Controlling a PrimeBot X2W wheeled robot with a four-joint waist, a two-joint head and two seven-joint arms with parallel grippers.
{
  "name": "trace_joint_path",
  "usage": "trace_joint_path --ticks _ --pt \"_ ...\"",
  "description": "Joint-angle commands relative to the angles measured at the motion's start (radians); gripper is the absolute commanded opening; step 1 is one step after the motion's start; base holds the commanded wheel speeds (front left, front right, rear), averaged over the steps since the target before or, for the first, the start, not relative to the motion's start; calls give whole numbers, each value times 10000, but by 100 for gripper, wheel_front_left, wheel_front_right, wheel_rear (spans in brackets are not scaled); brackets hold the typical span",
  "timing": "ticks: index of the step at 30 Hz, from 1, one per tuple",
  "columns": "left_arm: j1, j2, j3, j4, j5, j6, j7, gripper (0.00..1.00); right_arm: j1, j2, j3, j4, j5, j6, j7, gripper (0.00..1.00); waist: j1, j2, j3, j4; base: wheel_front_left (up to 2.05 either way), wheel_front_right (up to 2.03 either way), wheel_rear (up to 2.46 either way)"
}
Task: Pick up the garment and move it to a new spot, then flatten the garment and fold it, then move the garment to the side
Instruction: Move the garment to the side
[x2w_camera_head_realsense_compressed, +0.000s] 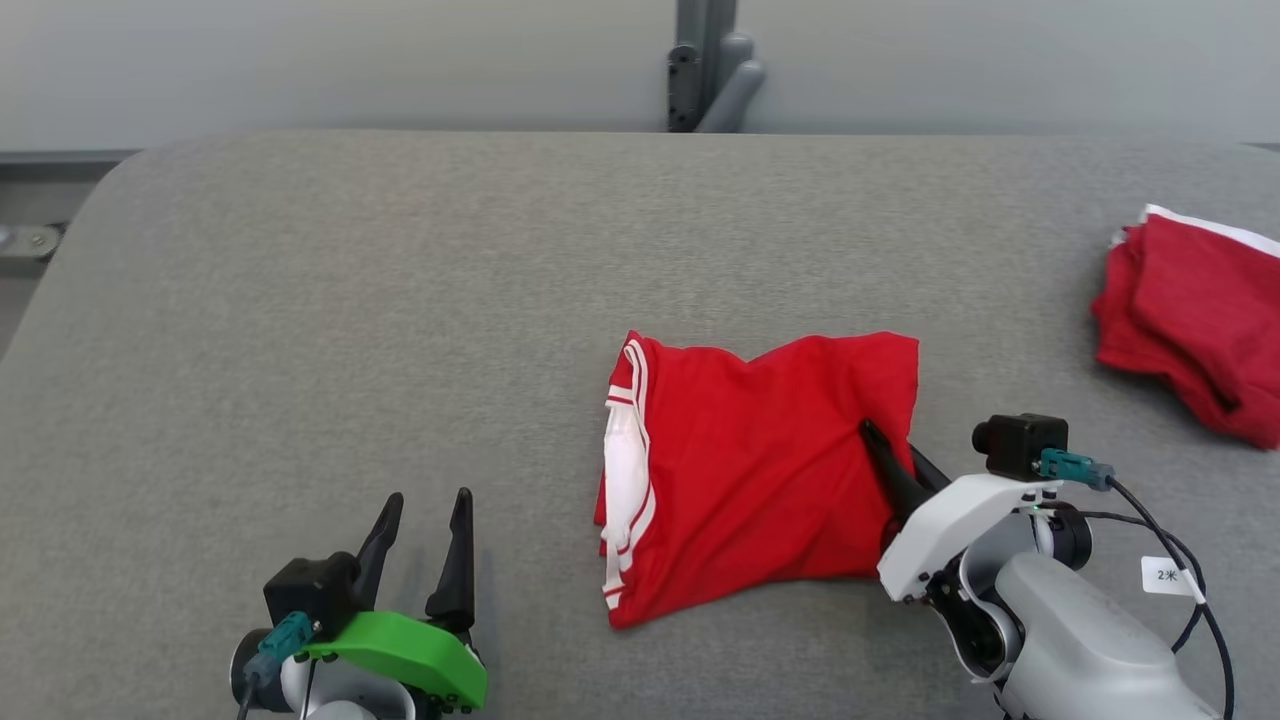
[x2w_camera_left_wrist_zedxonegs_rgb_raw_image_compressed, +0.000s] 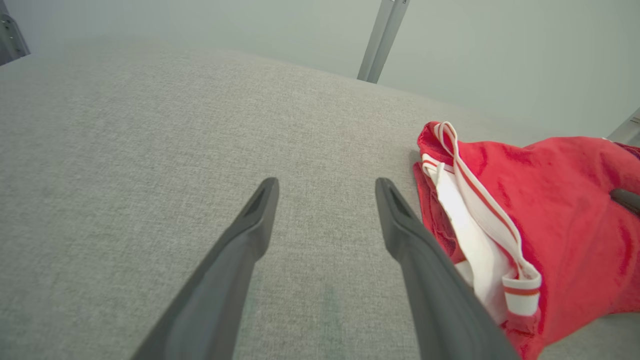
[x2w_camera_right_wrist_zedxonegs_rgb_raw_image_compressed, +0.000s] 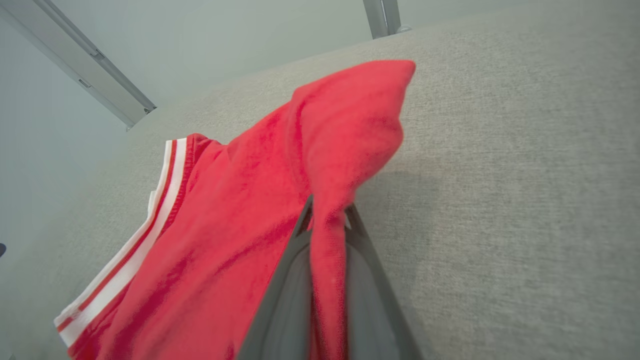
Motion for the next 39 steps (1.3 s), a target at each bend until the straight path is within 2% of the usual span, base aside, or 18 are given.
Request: trace_joint_path --ticks 1,10,18,32,39 --pt "-68 25 20 -14 2 -41 10 100 134 -22 -72 -57 -110 -16 -36 0 0 0 -271 -1594 0 0 0" --pt "-196 28 -25 -96 102 -72 10 100 561 111 -43 -415 -266 -15 -37 0 0 0 -299 -4277 0 0 0" --pt "-276 31 10 -72 313 -105 11 100 879 309 170 -653 -120 -15 -38 0 0 0 -166 -6054 0 0 0" --pt "-1035 40 -352 38 838 -158 11 100 1212 472 -416 -1302 -447 -12 -38 0 0 0 715 -6387 0 0 0" --pt "-1000 40 22 -225 1167 -159 11 100 213 477 259 -1463 -1033 -10 -39 0 0 0 1161 -6353 0 0 0"
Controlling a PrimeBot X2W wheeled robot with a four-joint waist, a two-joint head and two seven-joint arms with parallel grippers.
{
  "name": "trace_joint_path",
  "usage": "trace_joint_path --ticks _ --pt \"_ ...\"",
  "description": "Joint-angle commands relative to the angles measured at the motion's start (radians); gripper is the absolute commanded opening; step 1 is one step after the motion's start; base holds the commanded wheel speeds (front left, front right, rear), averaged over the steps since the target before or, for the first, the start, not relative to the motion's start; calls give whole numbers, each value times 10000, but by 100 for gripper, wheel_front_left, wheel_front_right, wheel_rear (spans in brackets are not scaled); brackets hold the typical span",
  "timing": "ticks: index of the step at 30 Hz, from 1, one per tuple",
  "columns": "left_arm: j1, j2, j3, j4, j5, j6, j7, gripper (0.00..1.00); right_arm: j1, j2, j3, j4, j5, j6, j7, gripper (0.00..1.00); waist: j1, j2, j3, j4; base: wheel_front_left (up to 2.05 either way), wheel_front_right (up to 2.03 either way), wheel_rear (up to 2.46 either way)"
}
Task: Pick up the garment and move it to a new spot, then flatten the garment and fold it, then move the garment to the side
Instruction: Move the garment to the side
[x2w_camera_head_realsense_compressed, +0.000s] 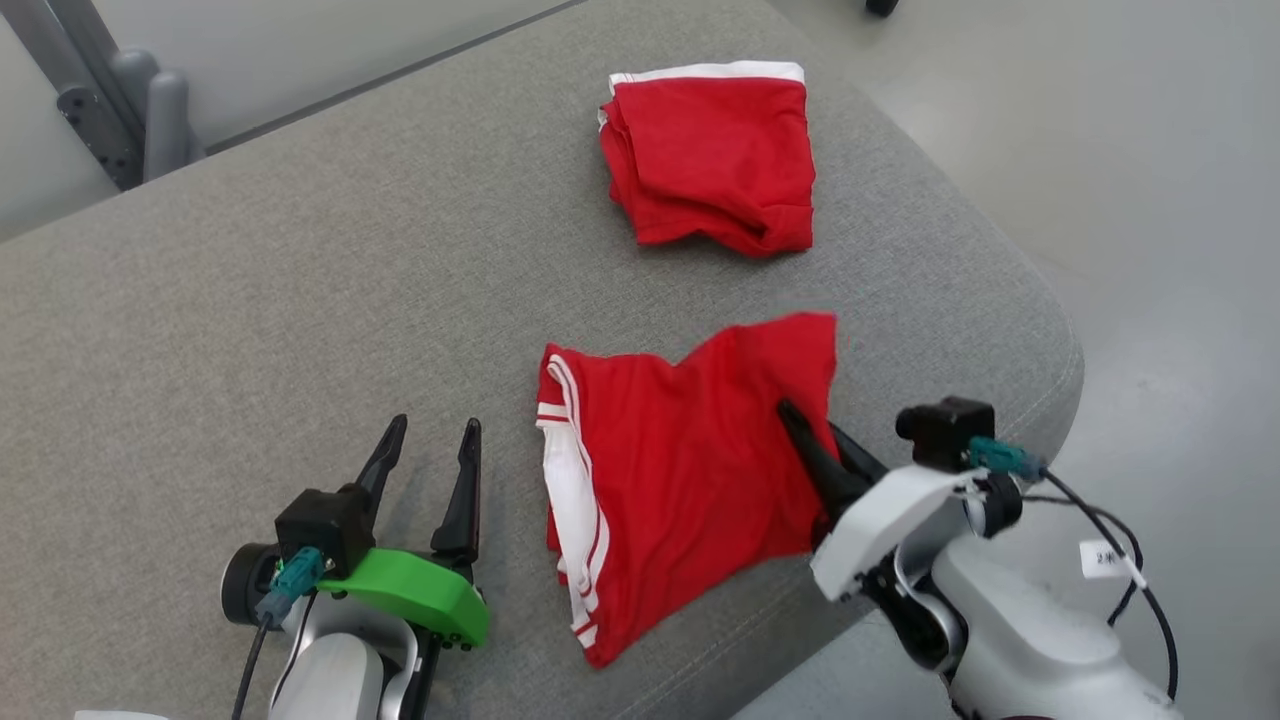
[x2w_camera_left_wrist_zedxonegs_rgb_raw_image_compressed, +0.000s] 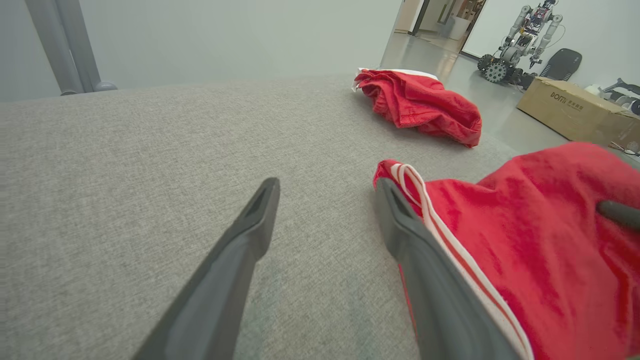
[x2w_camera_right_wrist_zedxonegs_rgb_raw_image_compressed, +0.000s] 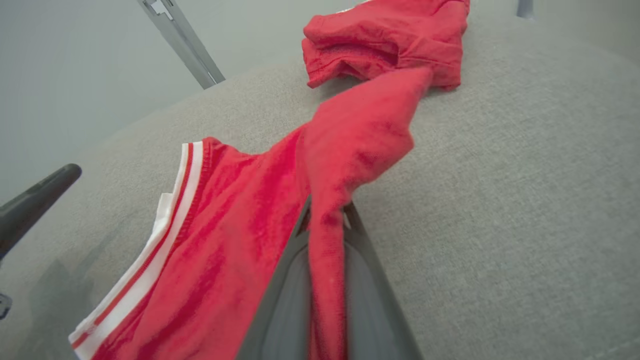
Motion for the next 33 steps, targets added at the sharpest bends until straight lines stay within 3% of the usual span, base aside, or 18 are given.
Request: trace_joint_path --ticks 1,10,17,23,26,27,29,30,33 --pt "-90 59 67 -100 112 -16 8 100 -464 -43 152 -45 -113 -2 -39 0 0 -1 296 75 0 0 0" --pt "-761 119 -36 -599 1087 -21 10 100 -3798 -840 532 639 -433 -2 -37 0 0 -1 1712 1378 0 0 0" --pt "-1235 162 -27 -922 1518 -21 10 100 -6002 -2154 -538 2448 -799 -4 -33 0 0 -1 2663 2456 0 0 0" --pt "-1476 169 -13 -1114 1655 -11 10 100 -6558 -2987 -1774 4808 -1129 -6 -31 0 0 -1 3163 3263 0 0 0" --pt "-1507 182 -11 -1176 1693 -11 10 100 -6497 -3080 -2104 5378 -1282 -6 -31 0 0 -1 3251 3438 0 0 0" --pt "-1516 199 15 -1208 1695 -11 10 100 -6426 -3071 -2288 5736 -1330 -6 -31 4 0 -1 3279 3503 0 0 0" --pt "-1520 214 69 -1258 1730 -11 10 100 -6365 -3203 -2644 6281 -1484 -6 -31 82 0 -1 3319 3623 0 0 0" --pt "-1512 217 98 -1281 1747 -11 10 100 -6380 -3332 -2885 6441 -1582 -6 -31 100 0 -1 3336 3666 0 0 0" --pt "-1486 217 165 -1327 1773 -10 16 100 -6298 -3626 -3662 6644 -2110 -6 -31 100 0 -1 3321 3757 0 0 0"
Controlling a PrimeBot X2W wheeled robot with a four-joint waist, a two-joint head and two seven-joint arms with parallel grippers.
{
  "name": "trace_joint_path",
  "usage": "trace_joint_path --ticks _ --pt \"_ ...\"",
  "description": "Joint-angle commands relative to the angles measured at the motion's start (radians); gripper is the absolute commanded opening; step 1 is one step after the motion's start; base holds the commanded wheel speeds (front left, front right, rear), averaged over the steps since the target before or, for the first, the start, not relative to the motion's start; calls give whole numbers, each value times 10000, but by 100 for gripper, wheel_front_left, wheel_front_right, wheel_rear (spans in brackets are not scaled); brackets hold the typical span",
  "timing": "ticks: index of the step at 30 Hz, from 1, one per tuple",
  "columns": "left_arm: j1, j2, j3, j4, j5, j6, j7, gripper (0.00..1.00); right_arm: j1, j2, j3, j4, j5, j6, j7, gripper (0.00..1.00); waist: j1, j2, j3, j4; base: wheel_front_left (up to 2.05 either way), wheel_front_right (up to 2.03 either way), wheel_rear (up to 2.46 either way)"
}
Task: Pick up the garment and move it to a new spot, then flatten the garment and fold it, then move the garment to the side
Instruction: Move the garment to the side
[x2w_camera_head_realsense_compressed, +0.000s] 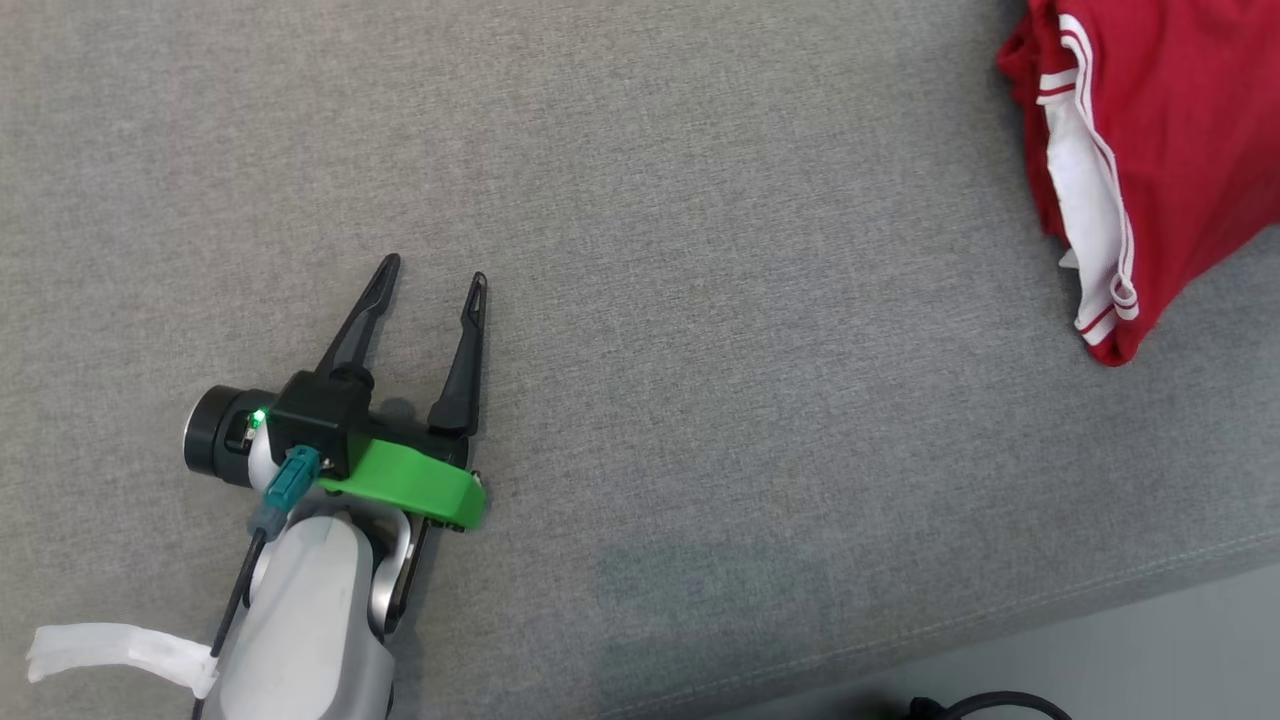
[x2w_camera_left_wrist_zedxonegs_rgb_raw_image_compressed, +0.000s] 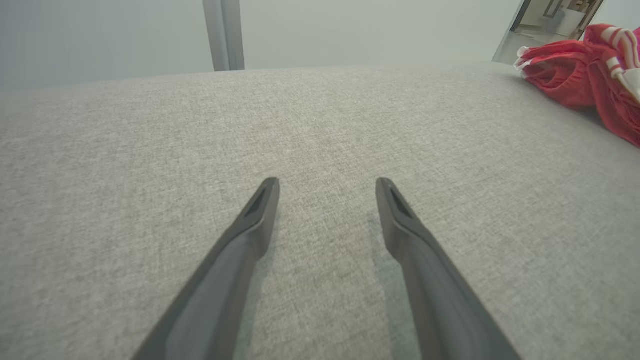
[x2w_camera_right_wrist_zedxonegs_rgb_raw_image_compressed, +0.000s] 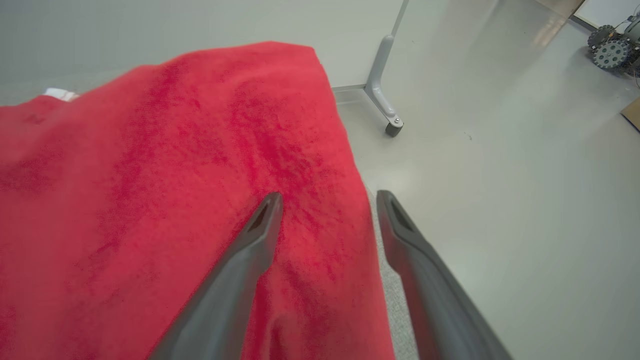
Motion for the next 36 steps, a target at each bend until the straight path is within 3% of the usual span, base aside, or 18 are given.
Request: trace_joint_path --ticks 1,4,9,13,20,26,36 --pt "11 95 84 104 104 7 25 100 119 12 -136 -34 -223 -9 -22 100 -1 -1 108 192 0 0 0" --pt "177 72 205 111 38 7 25 100 443 150 -1169 -869 -1002 -9 -22 100 -1 -1 -117 203 0 0 0" --pt "406 -6 435 35 -125 7 21 100 1697 1196 -2455 -3020 -2380 -9 -22 100 -1 -1 -759 234 0 0 0" --pt "726 -45 683 175 -217 9 19 100 2978 2286 -2414 -4765 -3052 -9 -22 100 -1 -1 -1434 320 0 0 0" --pt "1487 -73 1207 389 -470 206 18 100 5083 3552 -1603 -6841 -2794 -9 -20 100 -1 -1 -2640 644 0 0 0" --pt "2142 -77 1648 546 -718 421 18 100 6615 4205 -1482 -7794 -2752 -9 -20 100 -1 -1 -3432 956 0 0 0" --pt "2947 -77 2032 819 -1118 636 18 100 7938 4653 -1777 -8316 -3353 -11 -22 100 -1 -1 -4399 1271 0 0 0"
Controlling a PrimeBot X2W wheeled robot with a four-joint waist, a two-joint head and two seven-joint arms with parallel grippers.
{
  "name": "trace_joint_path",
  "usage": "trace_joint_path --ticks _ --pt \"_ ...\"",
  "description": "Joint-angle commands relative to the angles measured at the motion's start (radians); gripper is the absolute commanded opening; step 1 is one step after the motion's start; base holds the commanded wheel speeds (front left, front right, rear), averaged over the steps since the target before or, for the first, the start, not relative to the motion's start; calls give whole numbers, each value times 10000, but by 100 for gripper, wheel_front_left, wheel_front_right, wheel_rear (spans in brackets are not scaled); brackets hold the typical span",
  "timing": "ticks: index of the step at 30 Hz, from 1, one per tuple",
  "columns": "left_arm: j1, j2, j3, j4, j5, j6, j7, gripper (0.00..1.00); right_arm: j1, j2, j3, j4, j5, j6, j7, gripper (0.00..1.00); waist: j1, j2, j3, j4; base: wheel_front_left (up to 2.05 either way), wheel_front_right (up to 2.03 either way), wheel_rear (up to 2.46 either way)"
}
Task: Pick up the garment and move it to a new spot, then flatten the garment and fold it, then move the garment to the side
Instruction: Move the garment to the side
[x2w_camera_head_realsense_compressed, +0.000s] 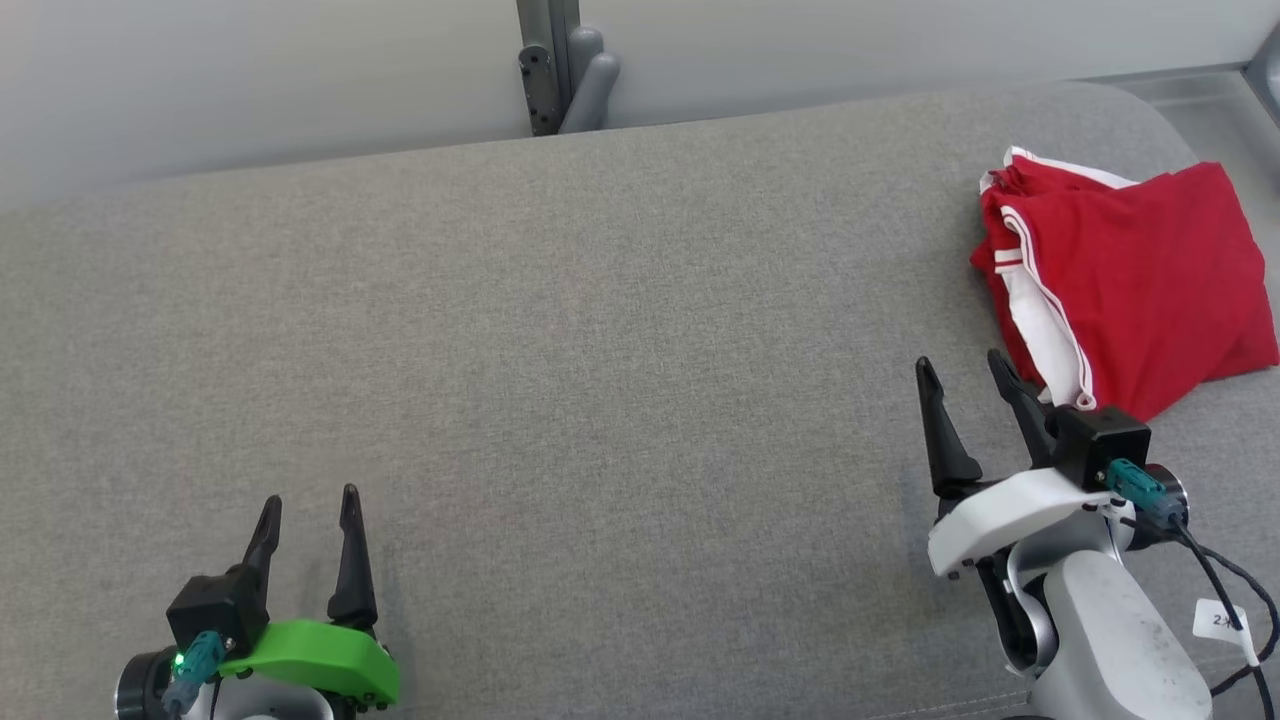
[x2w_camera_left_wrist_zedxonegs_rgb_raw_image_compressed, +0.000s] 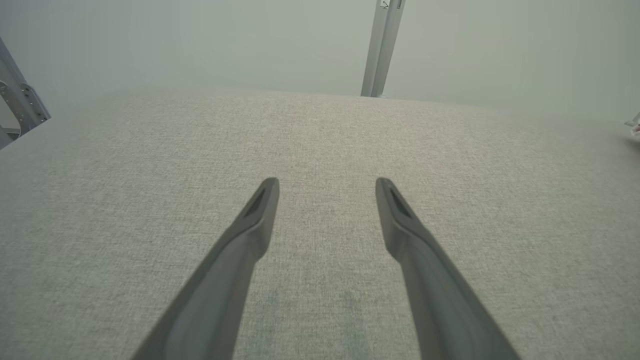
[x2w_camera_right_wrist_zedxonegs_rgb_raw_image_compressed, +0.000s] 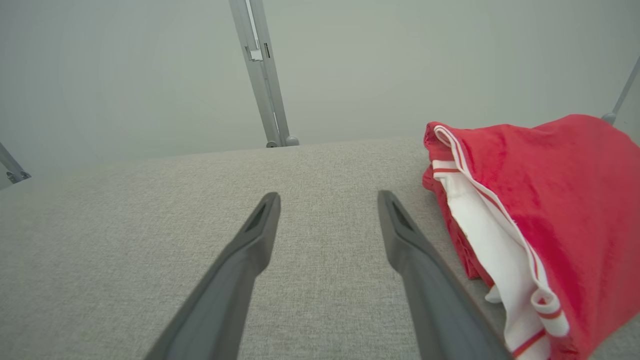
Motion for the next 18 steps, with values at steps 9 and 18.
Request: trace_joint_path --ticks 9,18 --pt "509 14 182 78 -337 198 8 100 736 153 -400 -40 -738 -11 -22 100 1 0 -887 380 0 0 0" --pt "546 14 199 -40 -370 20 8 100 793 182 -480 -91 -790 -11 -22 100 1 0 -975 464 0 0 0"
